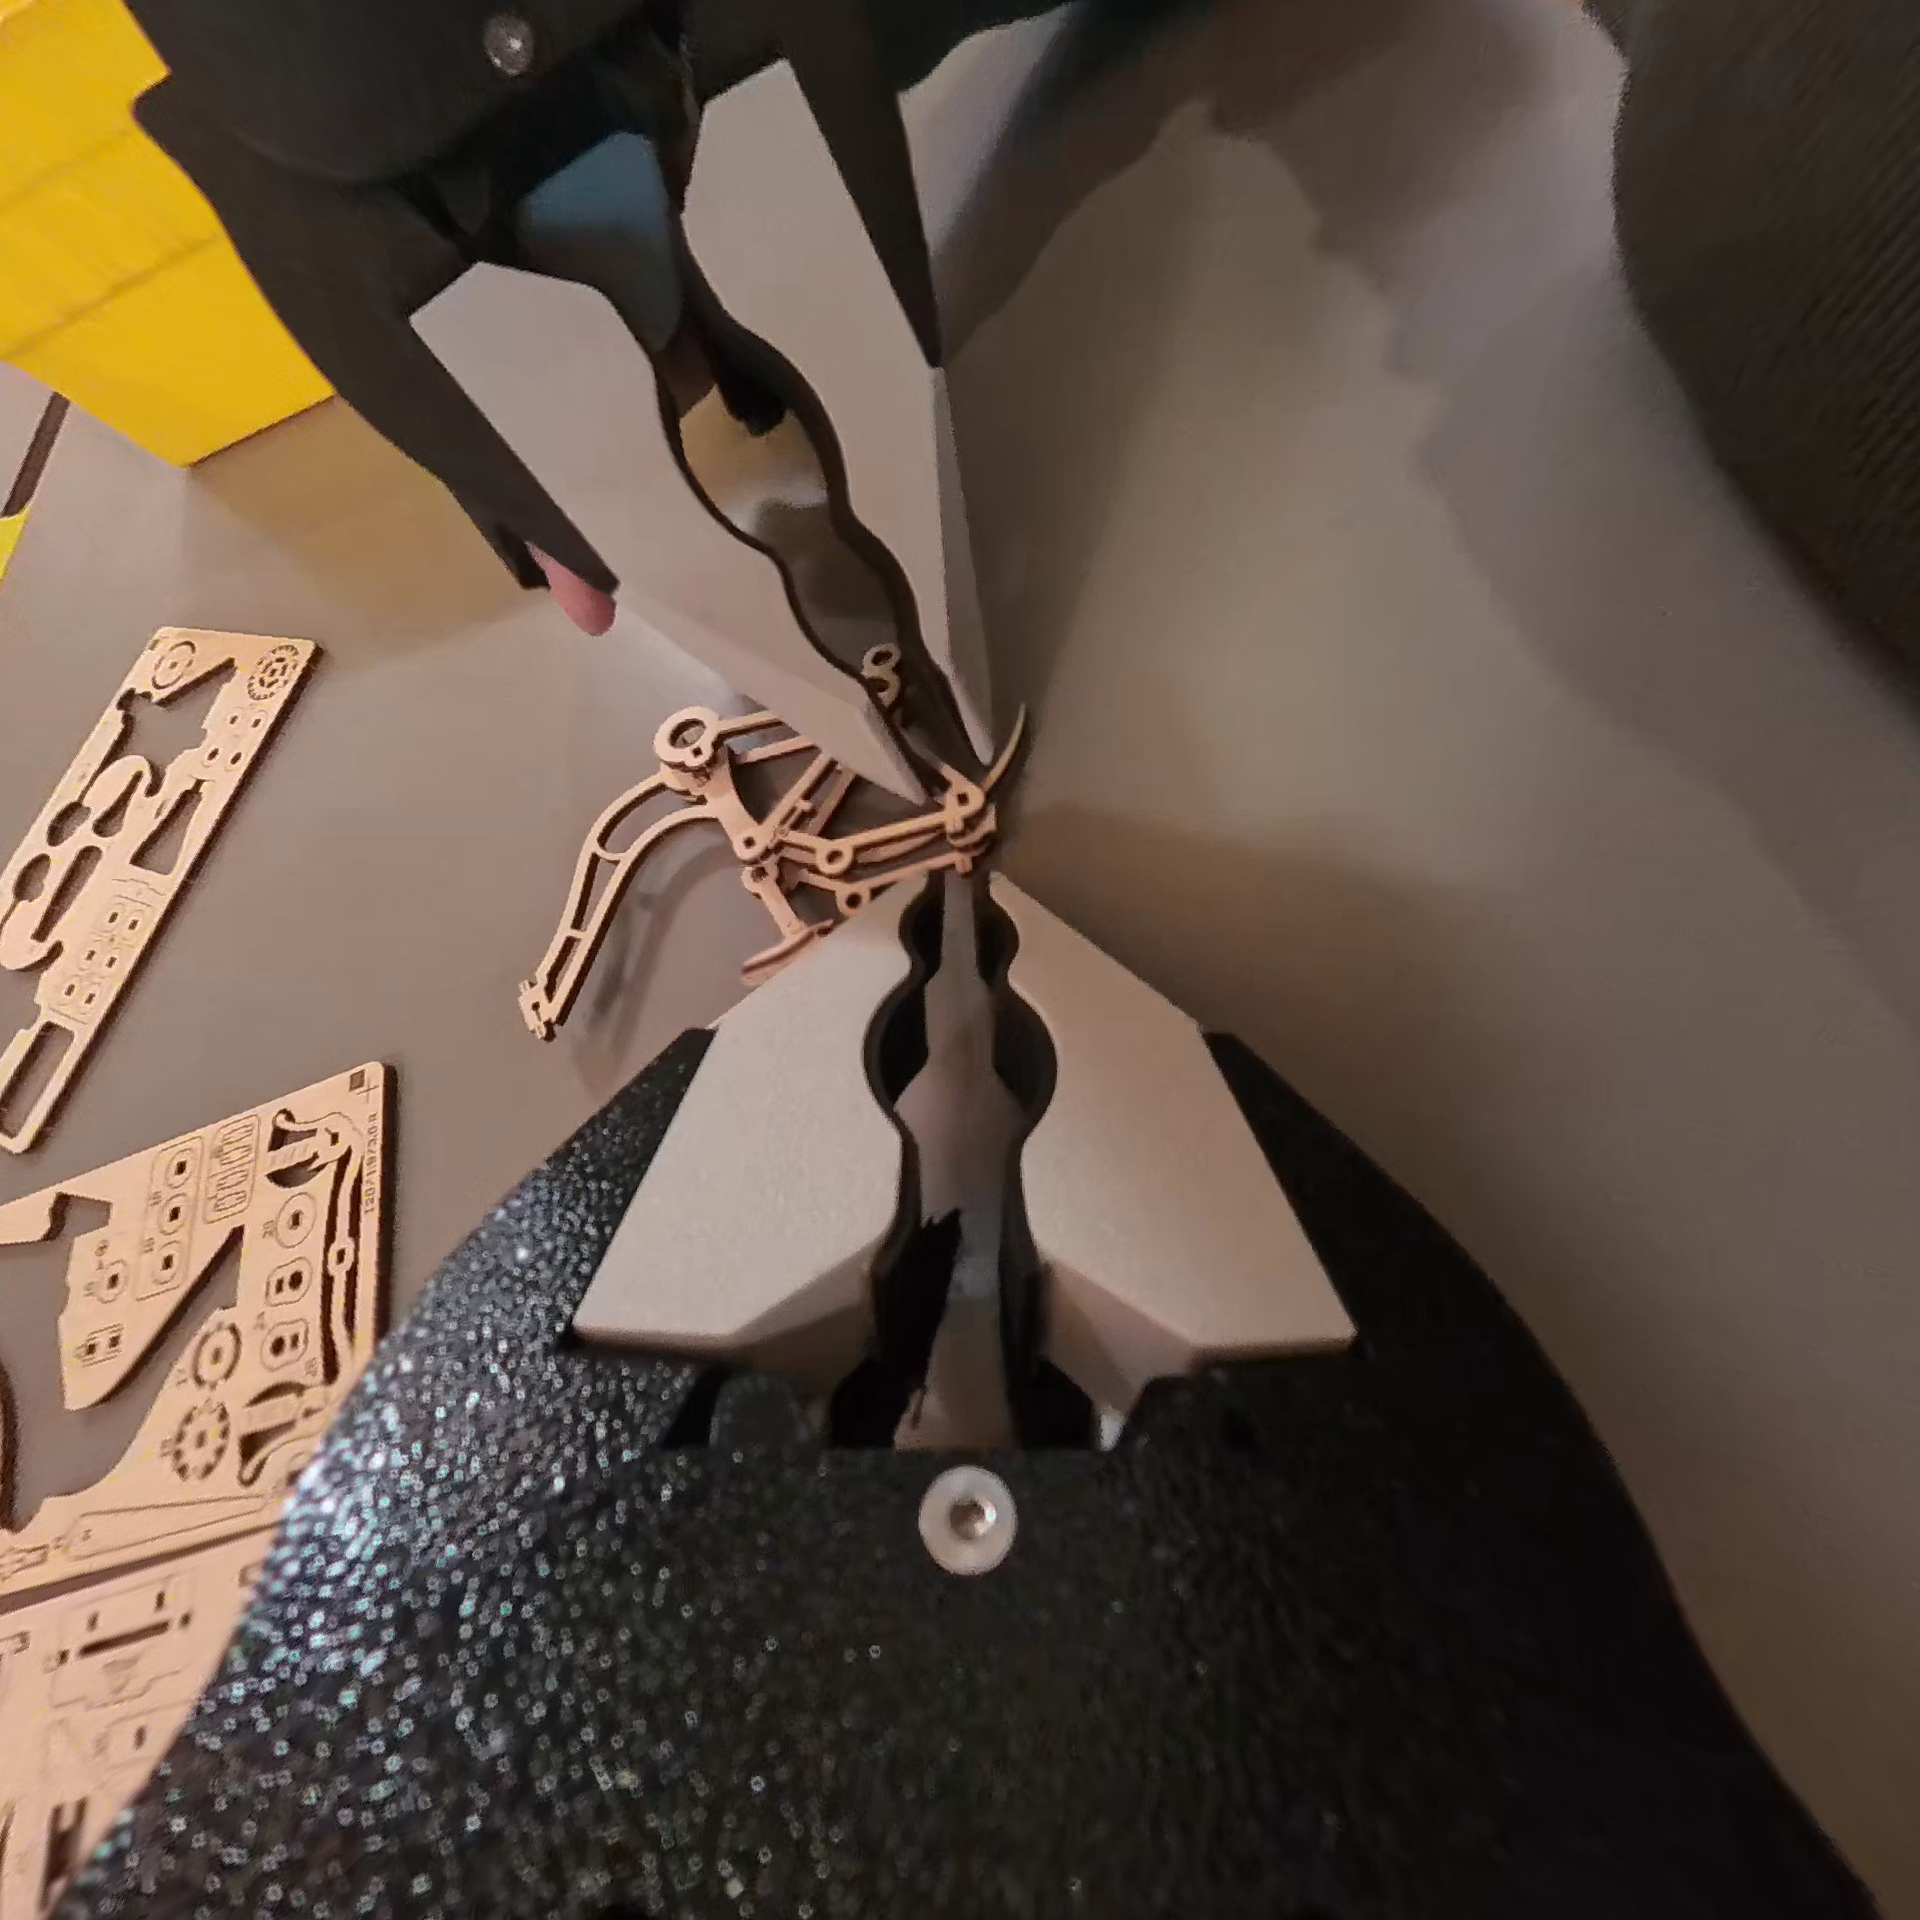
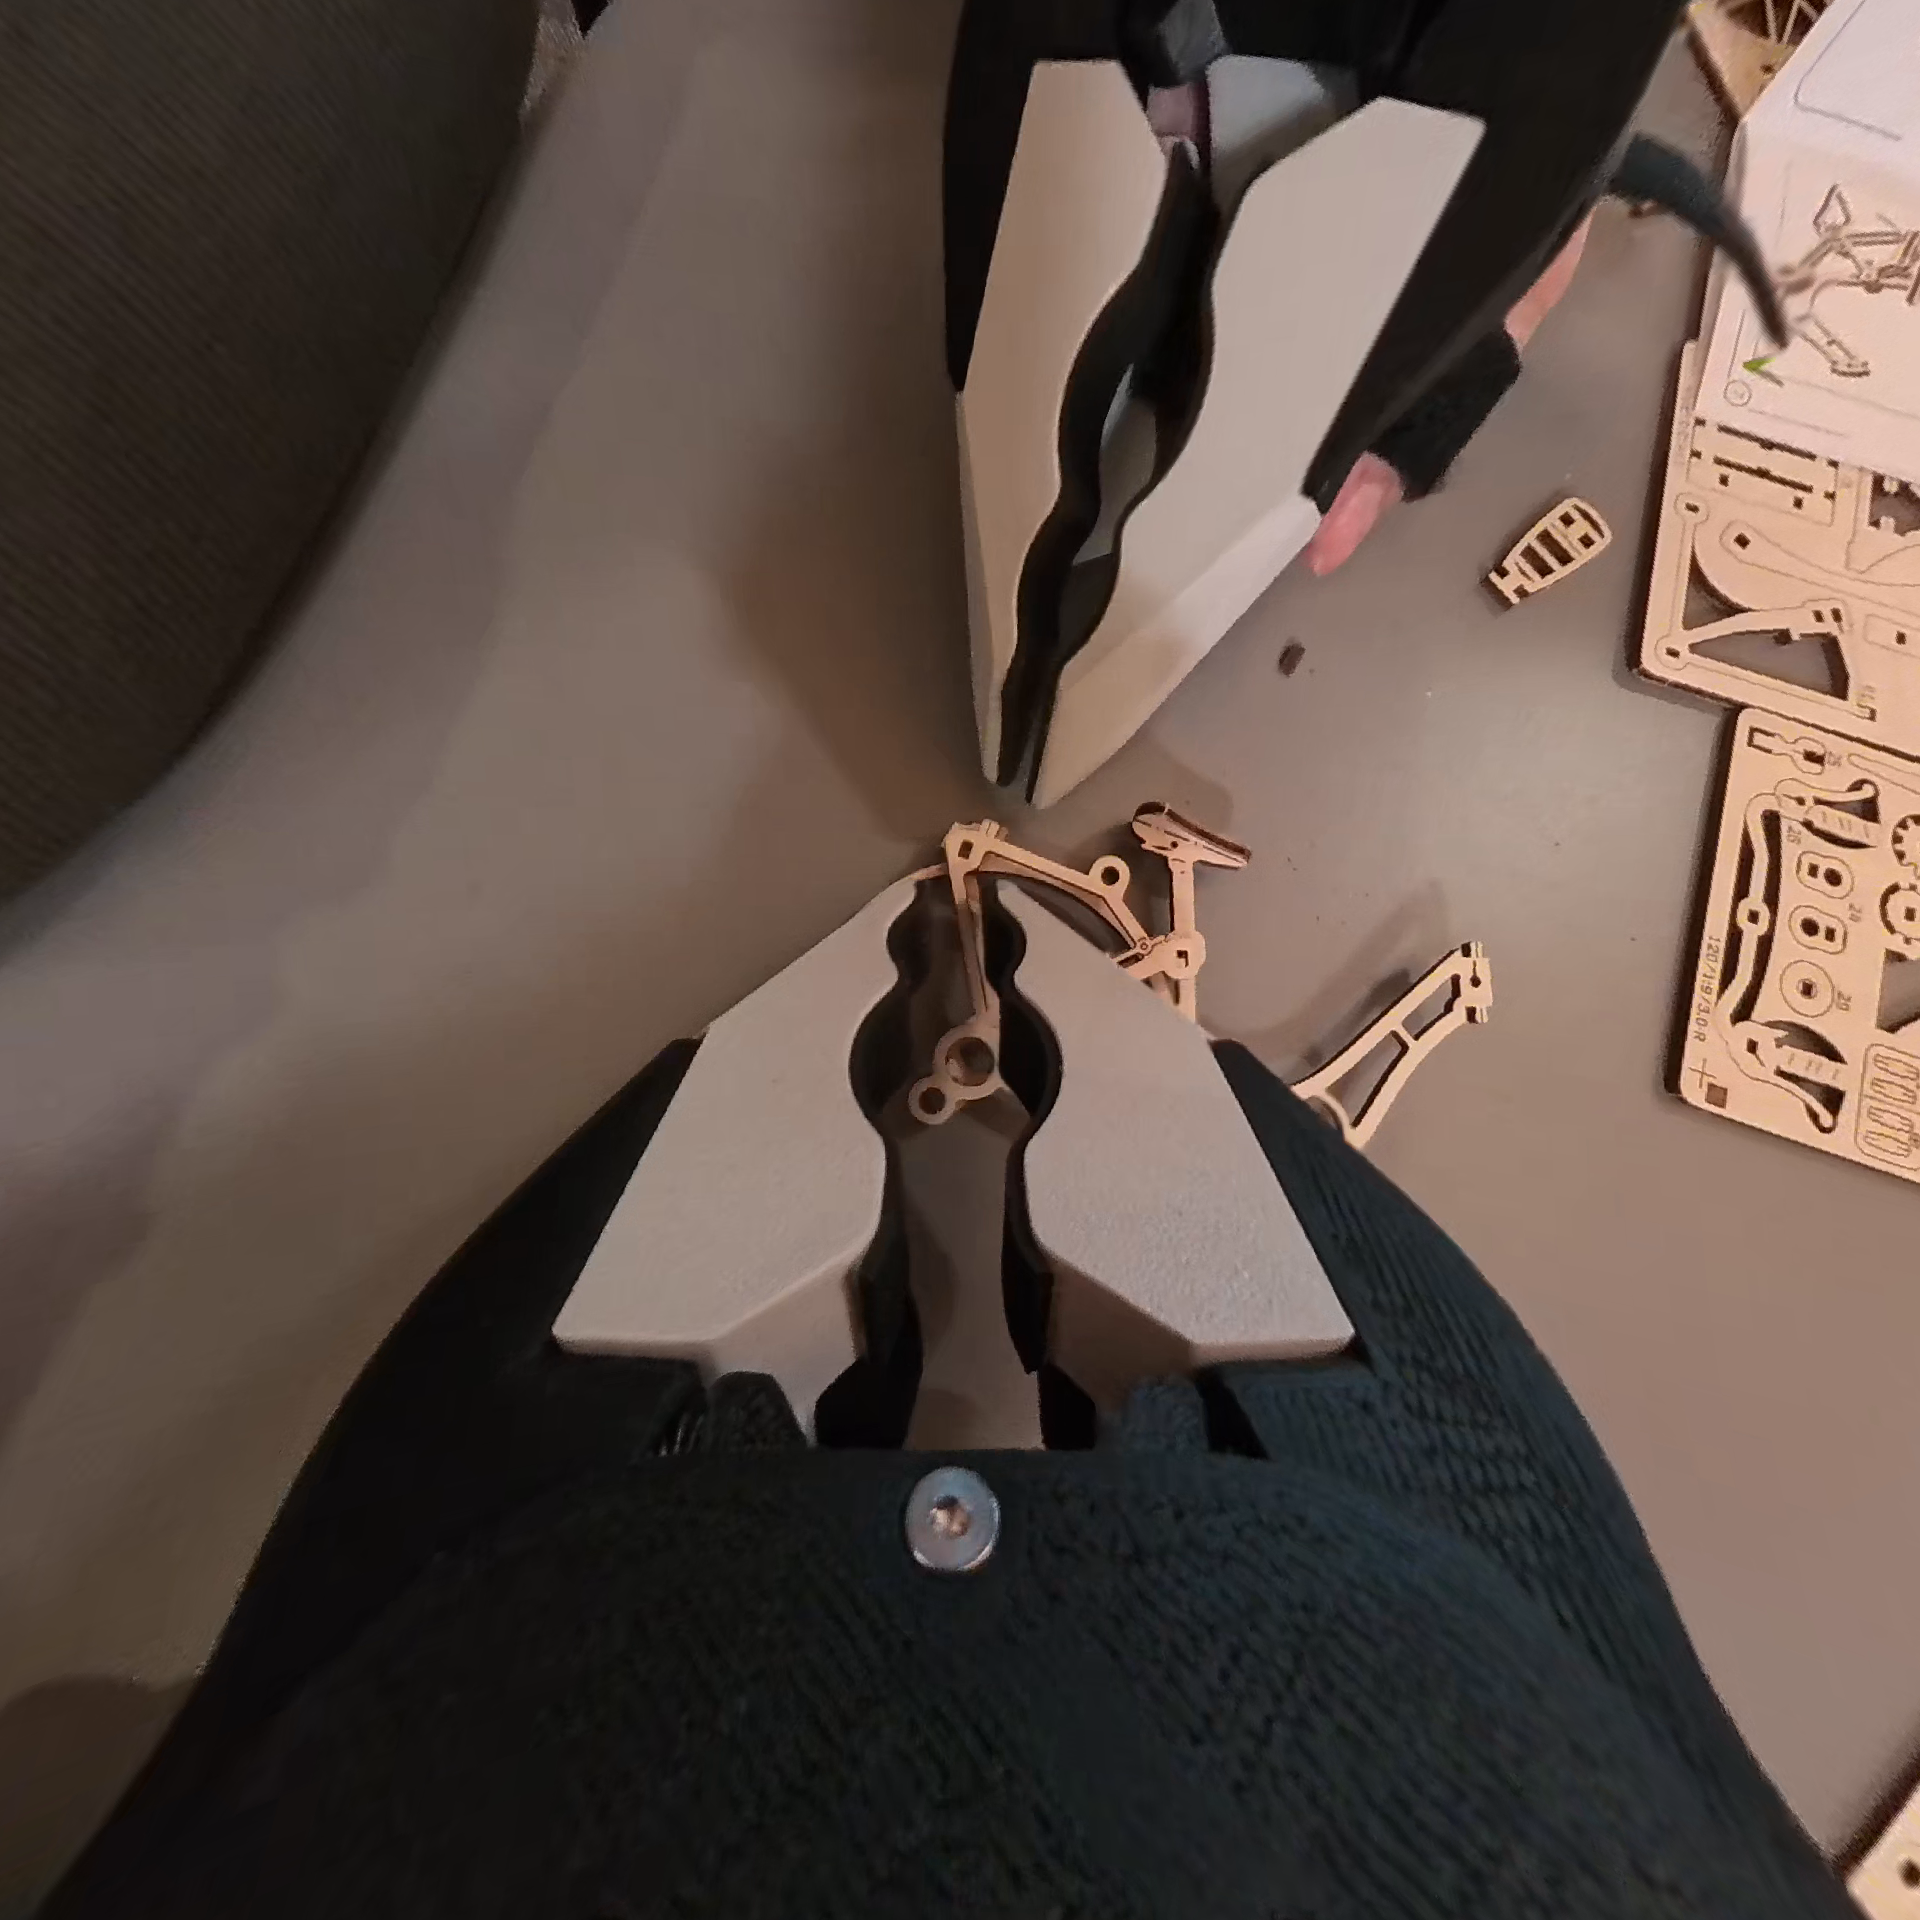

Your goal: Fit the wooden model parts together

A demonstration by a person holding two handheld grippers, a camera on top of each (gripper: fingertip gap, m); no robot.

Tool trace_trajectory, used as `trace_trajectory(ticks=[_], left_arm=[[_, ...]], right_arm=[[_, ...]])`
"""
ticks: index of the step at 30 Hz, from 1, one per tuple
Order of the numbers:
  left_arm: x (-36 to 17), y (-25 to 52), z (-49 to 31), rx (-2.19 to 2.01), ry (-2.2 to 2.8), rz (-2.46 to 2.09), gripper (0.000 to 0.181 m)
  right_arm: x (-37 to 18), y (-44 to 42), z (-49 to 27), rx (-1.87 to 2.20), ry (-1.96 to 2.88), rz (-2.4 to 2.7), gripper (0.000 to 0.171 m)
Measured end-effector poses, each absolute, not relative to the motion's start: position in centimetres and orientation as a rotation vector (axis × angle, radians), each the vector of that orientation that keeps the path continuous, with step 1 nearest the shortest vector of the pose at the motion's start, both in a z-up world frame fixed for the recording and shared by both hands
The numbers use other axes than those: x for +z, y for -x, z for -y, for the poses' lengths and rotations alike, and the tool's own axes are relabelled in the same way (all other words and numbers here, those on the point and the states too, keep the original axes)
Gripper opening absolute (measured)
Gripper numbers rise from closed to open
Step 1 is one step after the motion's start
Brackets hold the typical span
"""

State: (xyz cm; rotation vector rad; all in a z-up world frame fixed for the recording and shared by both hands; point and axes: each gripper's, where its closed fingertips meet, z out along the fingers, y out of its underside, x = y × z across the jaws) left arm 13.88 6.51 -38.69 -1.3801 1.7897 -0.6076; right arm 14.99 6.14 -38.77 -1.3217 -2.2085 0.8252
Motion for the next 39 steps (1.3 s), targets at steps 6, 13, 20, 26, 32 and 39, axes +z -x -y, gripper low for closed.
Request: trace_trajectory(ticks=[6, 13, 20, 26, 32, 39], left_arm=[[-38.46, -14.07, -6.55, -0.682, 1.402, -1.758, 0.003], [-38.46, -14.21, -5.94, -0.683, 1.34, -1.798, 0.0], [-38.5, -14.25, -5.95, -0.698, 1.357, -1.799, 0.0], [-38.54, -14.29, -5.95, -0.708, 1.37, -1.8, 0.0], [-38.56, -14.31, -6.01, -0.714, 1.379, -1.798, 0.0], [-38.6, -14.3, -5.98, -0.72, 1.381, -1.802, 0.0]], right_arm=[[-38.78, -14.82, -6.02, 0.83, 1.267, 2.231, 0.002], [-38.5, -14.63, -6.11, 0.845, 1.256, 2.238, 0.0], [-38.76, -14.62, -6.1, 0.824, 1.242, 2.314, 0.0], [-38.8, -14.59, -6.32, 0.786, 1.223, 2.376, 0.0], [-38.71, -14.68, -6.47, 0.762, 1.193, 2.448, 0.0], [-38.78, -14.72, -6.31, 0.759, 1.145, 2.513, 0.0]])
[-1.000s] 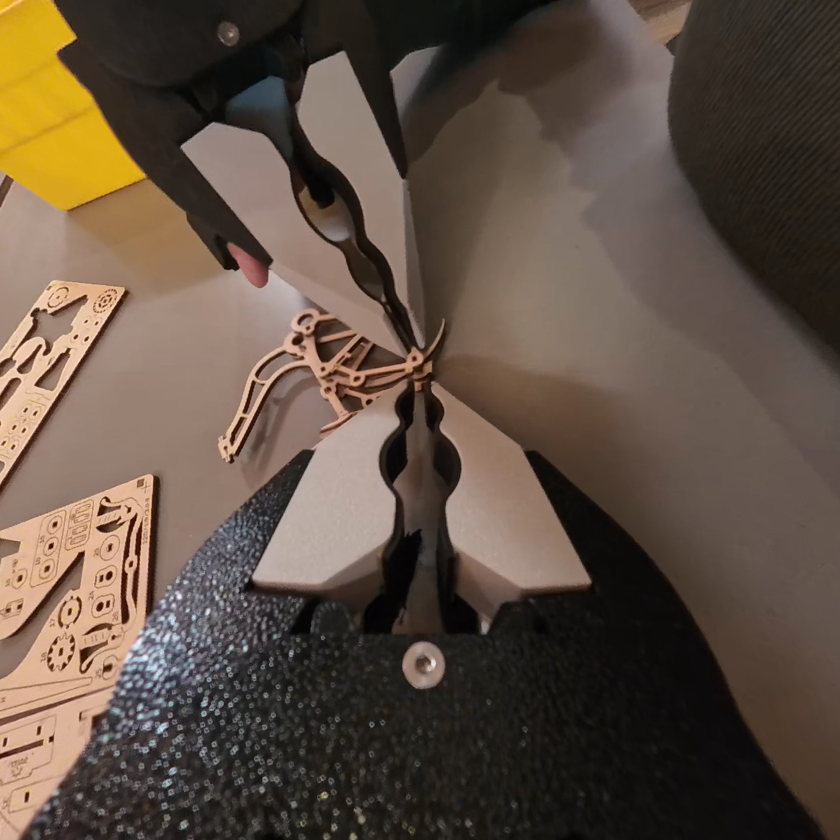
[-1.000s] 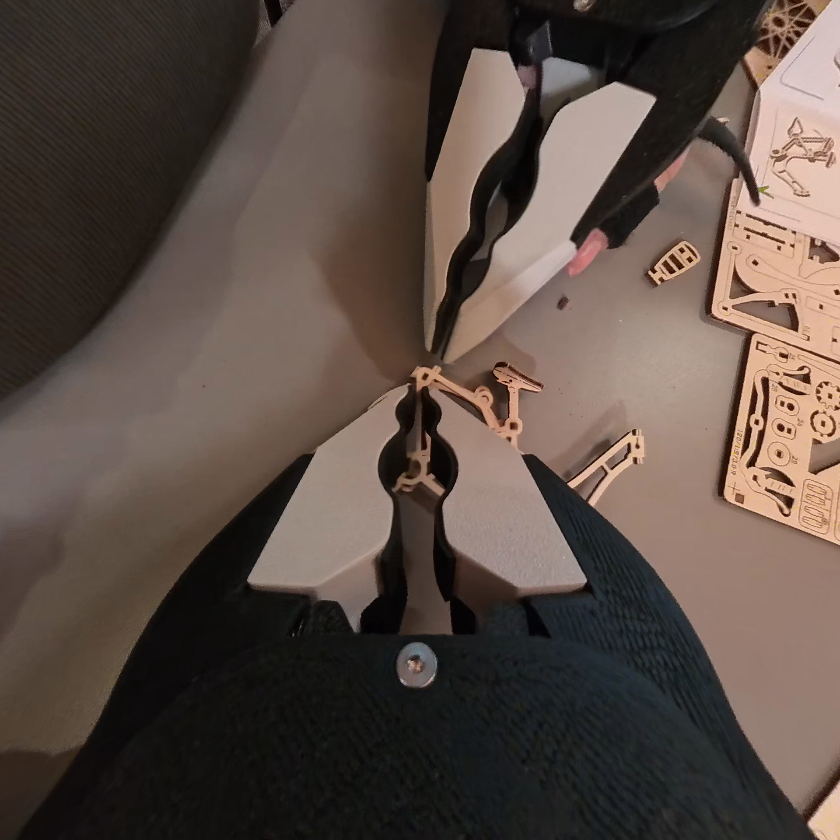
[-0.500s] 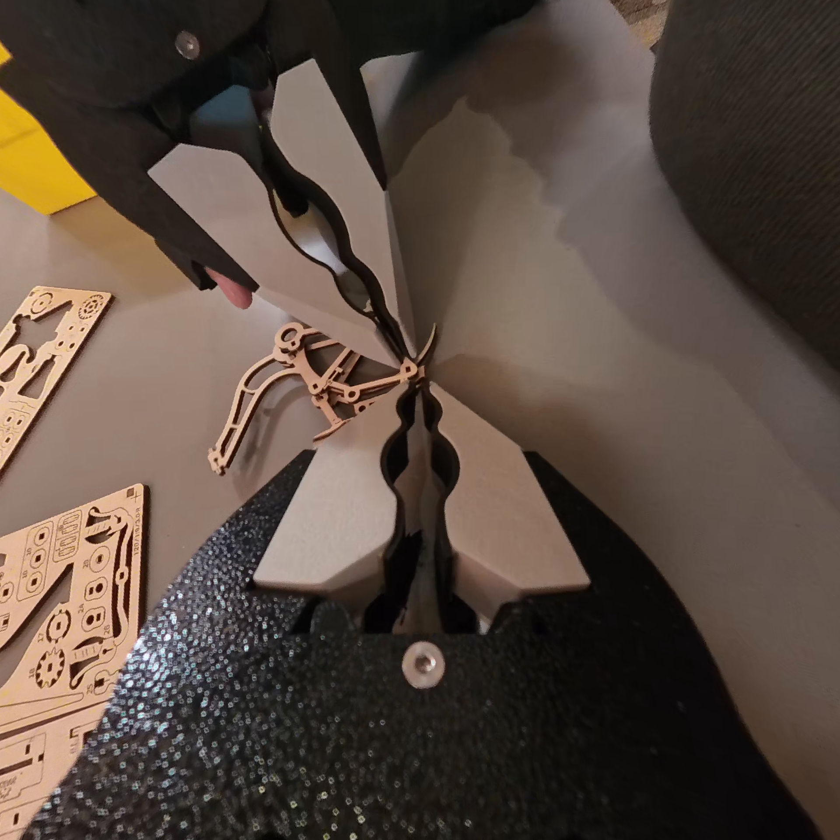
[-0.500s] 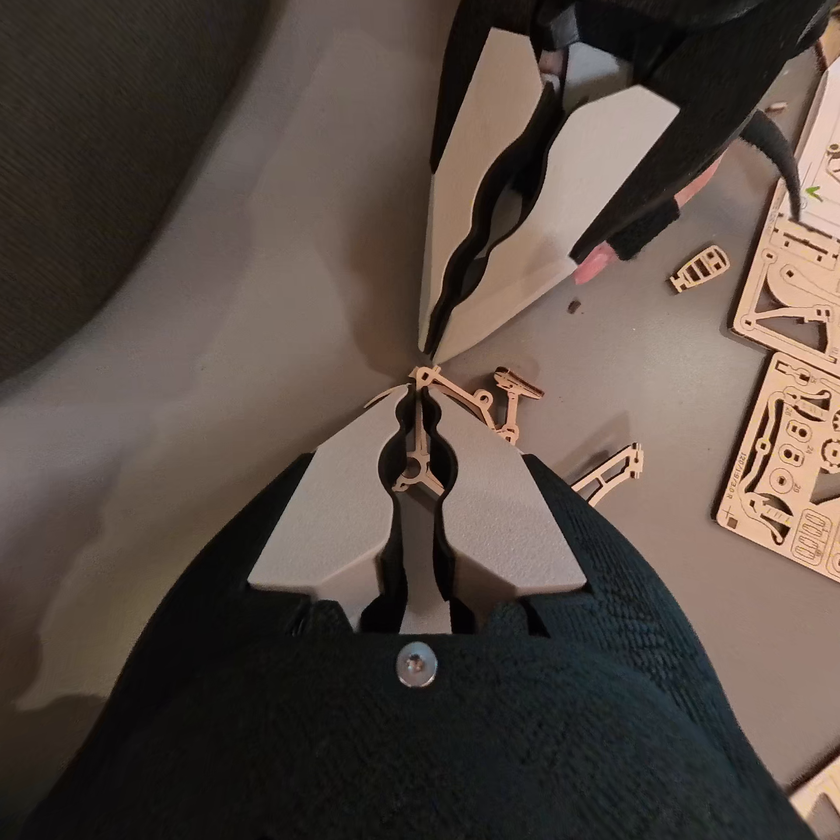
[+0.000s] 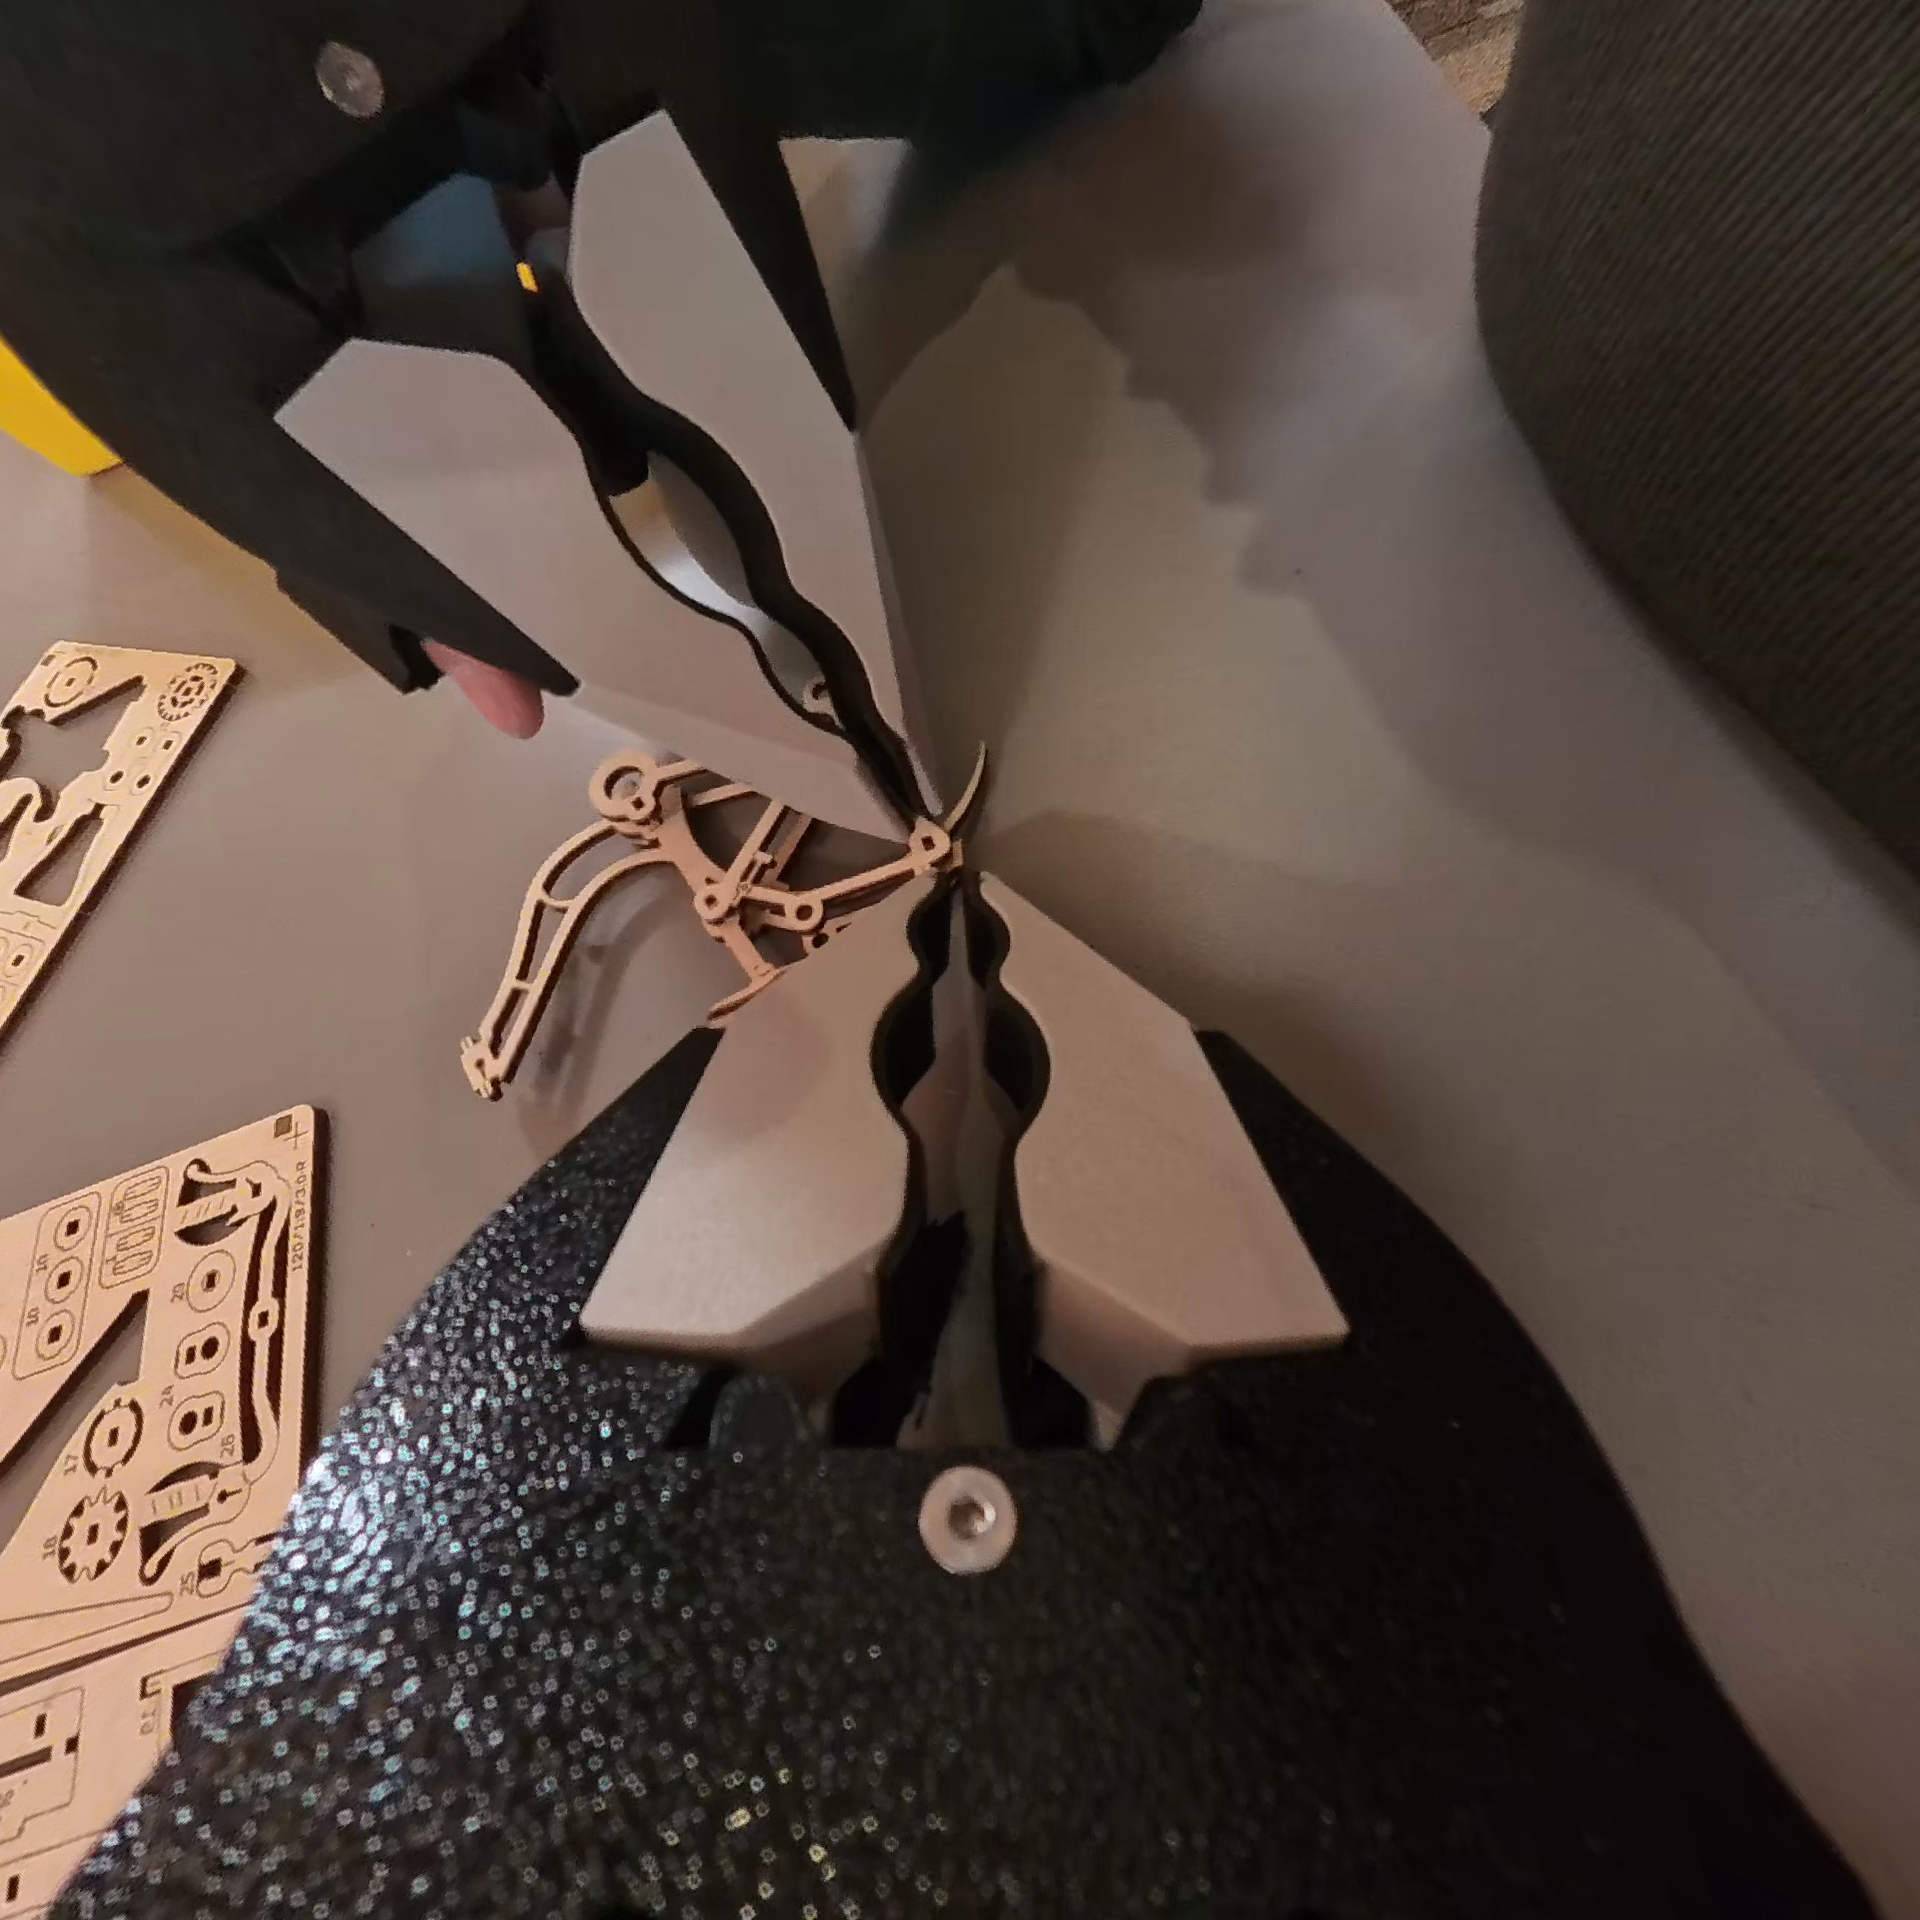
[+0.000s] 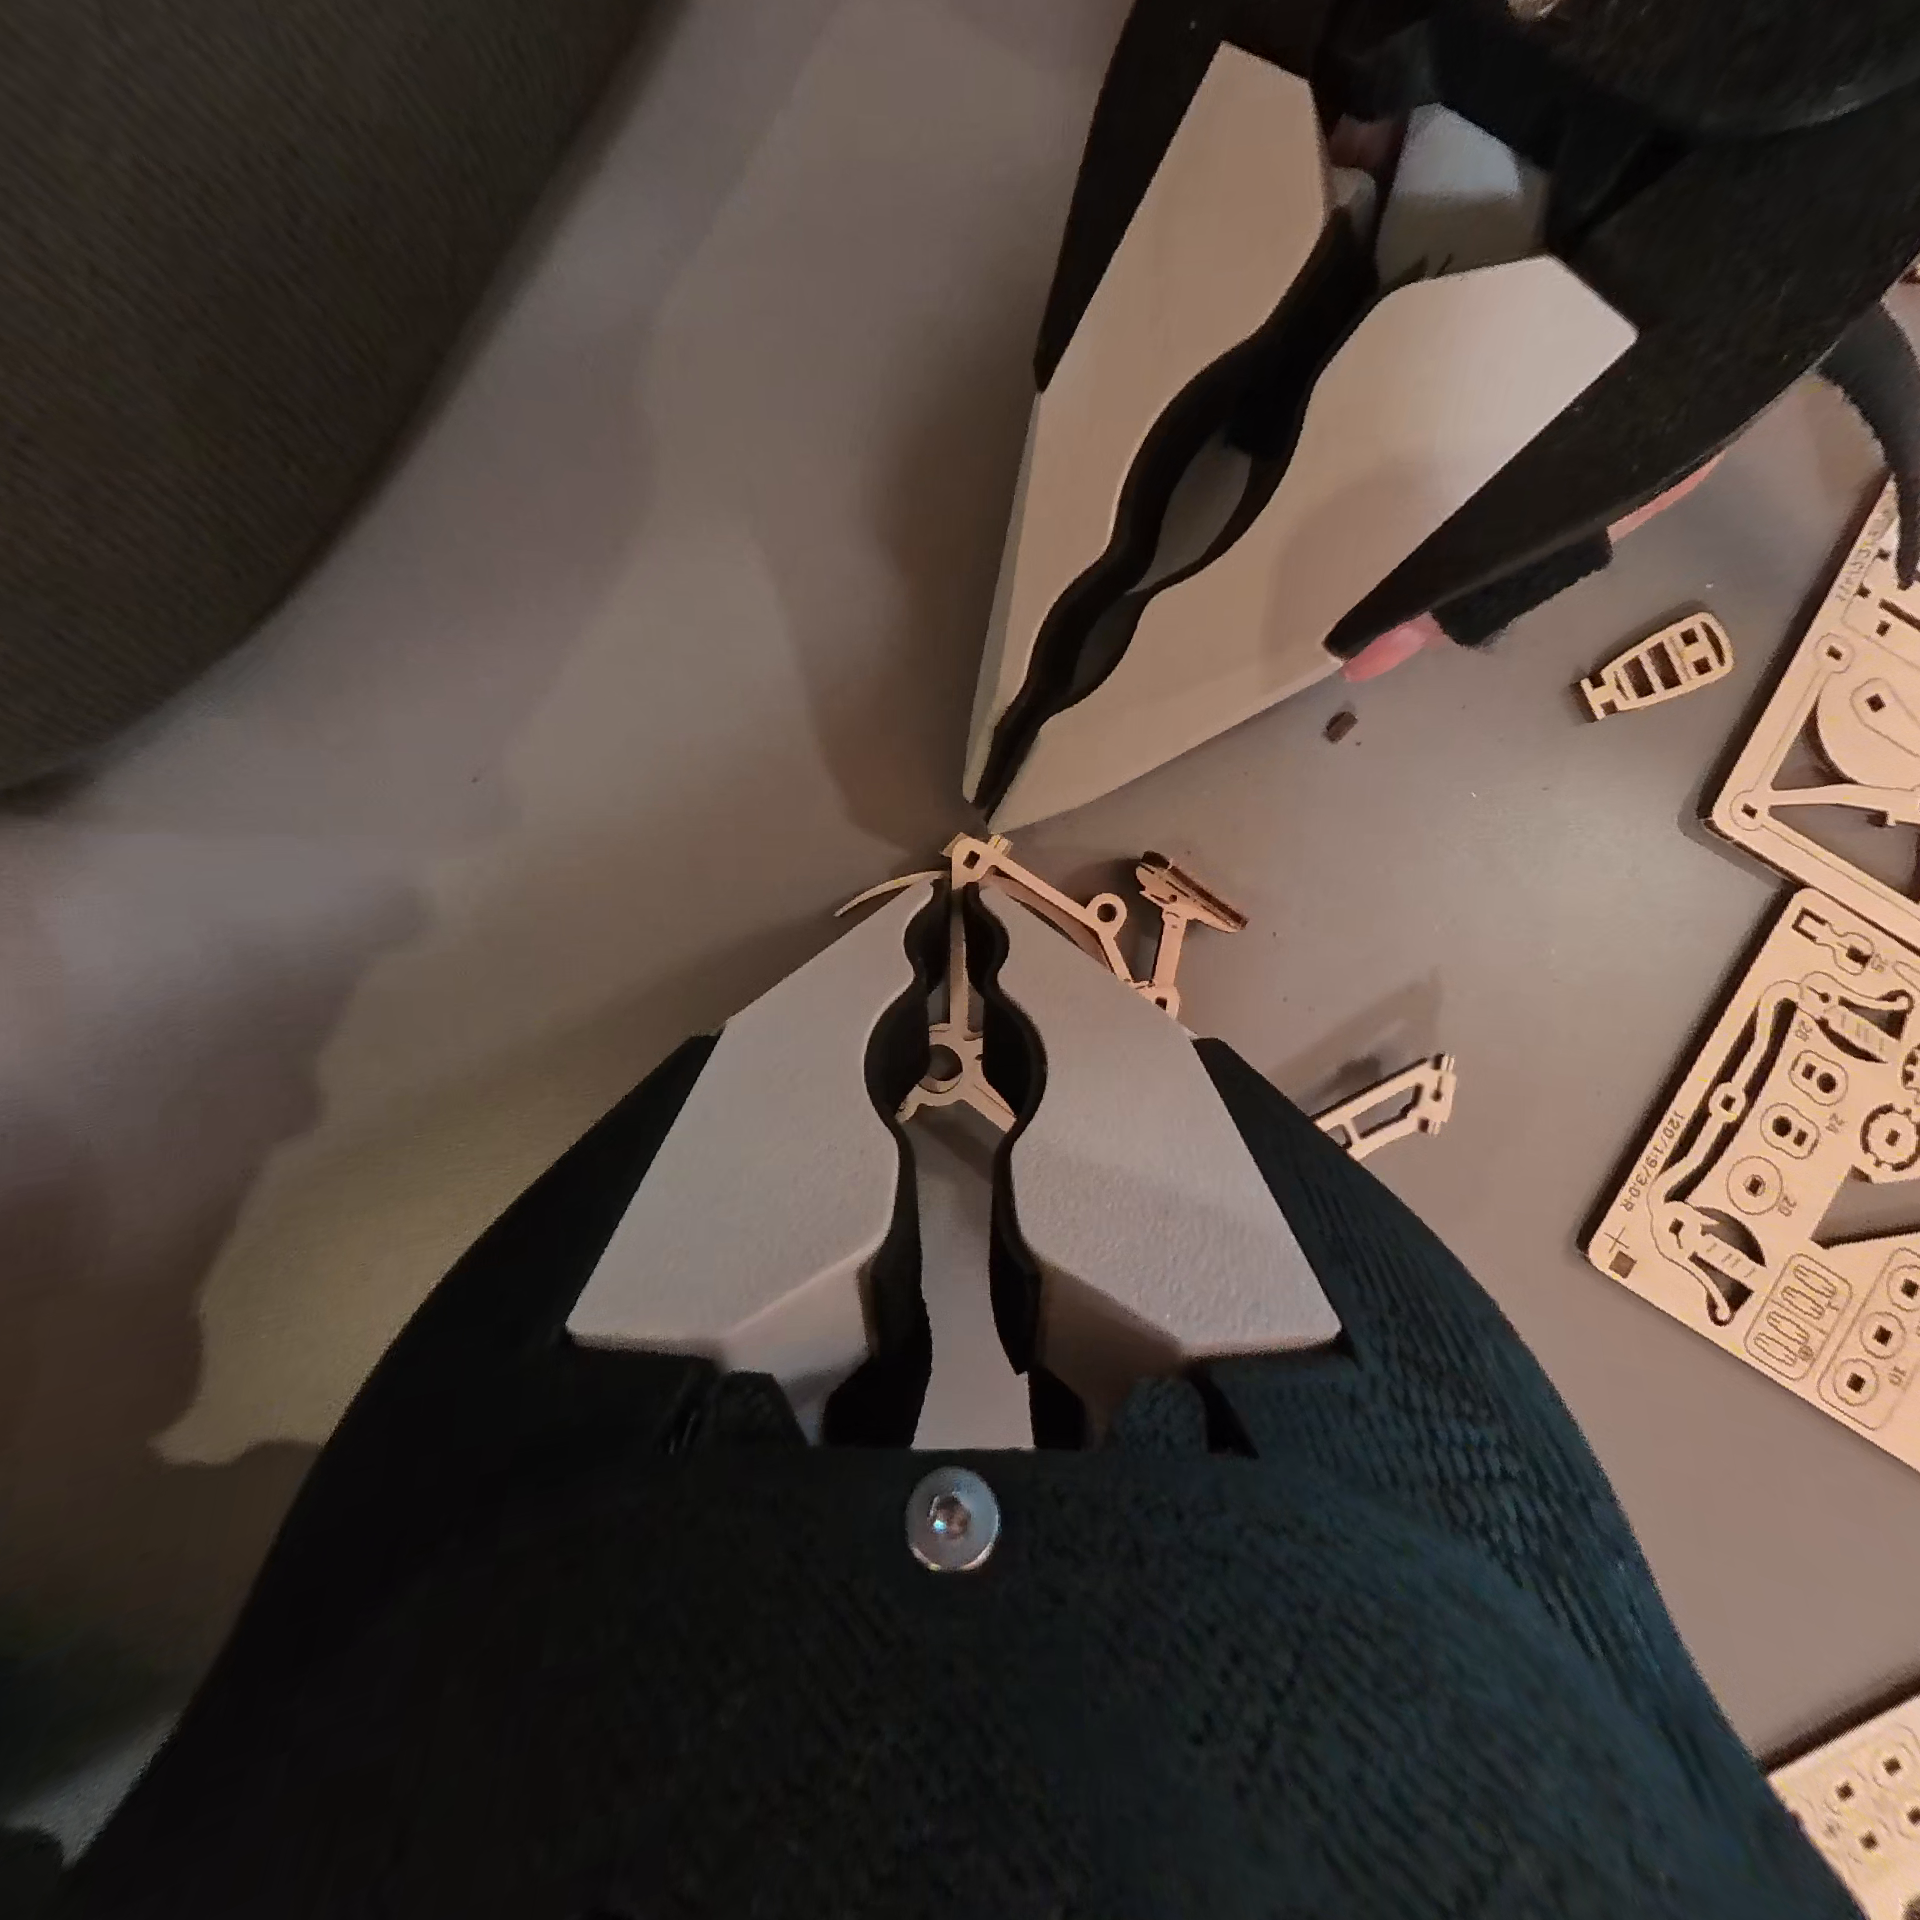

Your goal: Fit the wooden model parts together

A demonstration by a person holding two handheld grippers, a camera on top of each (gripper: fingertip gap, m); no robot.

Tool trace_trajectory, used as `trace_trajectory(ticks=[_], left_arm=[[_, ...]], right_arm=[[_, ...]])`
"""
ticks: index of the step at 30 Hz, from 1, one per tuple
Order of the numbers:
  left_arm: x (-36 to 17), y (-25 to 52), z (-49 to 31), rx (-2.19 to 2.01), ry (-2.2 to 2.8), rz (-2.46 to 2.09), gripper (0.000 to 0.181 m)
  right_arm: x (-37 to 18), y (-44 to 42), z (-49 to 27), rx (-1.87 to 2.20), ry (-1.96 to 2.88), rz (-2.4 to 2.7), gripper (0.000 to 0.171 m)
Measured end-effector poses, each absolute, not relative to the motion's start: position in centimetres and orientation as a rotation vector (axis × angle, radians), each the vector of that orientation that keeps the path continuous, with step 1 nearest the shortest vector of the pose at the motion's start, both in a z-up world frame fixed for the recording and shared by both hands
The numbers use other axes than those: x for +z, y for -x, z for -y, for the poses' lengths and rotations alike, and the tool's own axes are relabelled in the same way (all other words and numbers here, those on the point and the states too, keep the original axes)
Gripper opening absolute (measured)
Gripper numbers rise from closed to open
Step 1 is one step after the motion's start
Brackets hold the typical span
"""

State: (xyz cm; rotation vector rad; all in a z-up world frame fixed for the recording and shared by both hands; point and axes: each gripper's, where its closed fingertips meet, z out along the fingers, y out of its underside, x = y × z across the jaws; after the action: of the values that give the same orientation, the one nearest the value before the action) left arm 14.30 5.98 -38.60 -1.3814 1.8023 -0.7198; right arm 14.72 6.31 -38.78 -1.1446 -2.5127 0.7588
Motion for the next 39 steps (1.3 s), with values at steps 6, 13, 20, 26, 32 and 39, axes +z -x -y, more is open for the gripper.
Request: trace_trajectory(ticks=[6, 13, 20, 26, 32, 39], left_arm=[[-38.63, -14.29, -5.9, -0.725, 1.381, -1.808, 0.0], [-38.55, -13.9, -5.64, -0.625, 1.248, -1.867, 0.002], [-37.97, -14.44, -5.96, -0.524, 1.163, -1.819, 0.014], [-38.42, -14.45, -5.74, -0.562, 1.219, -1.848, 0.008], [-38.38, -14.7, -6.13, -0.698, 1.374, -1.771, 0.004], [-38.48, -14.77, -6.23, -0.764, 1.499, -1.726, 0.003]], right_arm=[[-38.78, -14.47, -6.34, 0.751, 1.129, 2.524, 0.0], [-38.88, -14.52, -6.25, 0.753, 1.131, 2.529, 0.0], [-38.9, -14.51, -6.24, 0.752, 1.14, 2.528, 0.0], [-38.91, -14.43, -6.21, 0.759, 1.148, 2.524, 0.0], [-38.9, -14.43, -6.23, 0.761, 1.175, 2.52, 0.0], [-38.94, -14.45, -6.25, 0.765, 1.21, 2.511, 0.0]])
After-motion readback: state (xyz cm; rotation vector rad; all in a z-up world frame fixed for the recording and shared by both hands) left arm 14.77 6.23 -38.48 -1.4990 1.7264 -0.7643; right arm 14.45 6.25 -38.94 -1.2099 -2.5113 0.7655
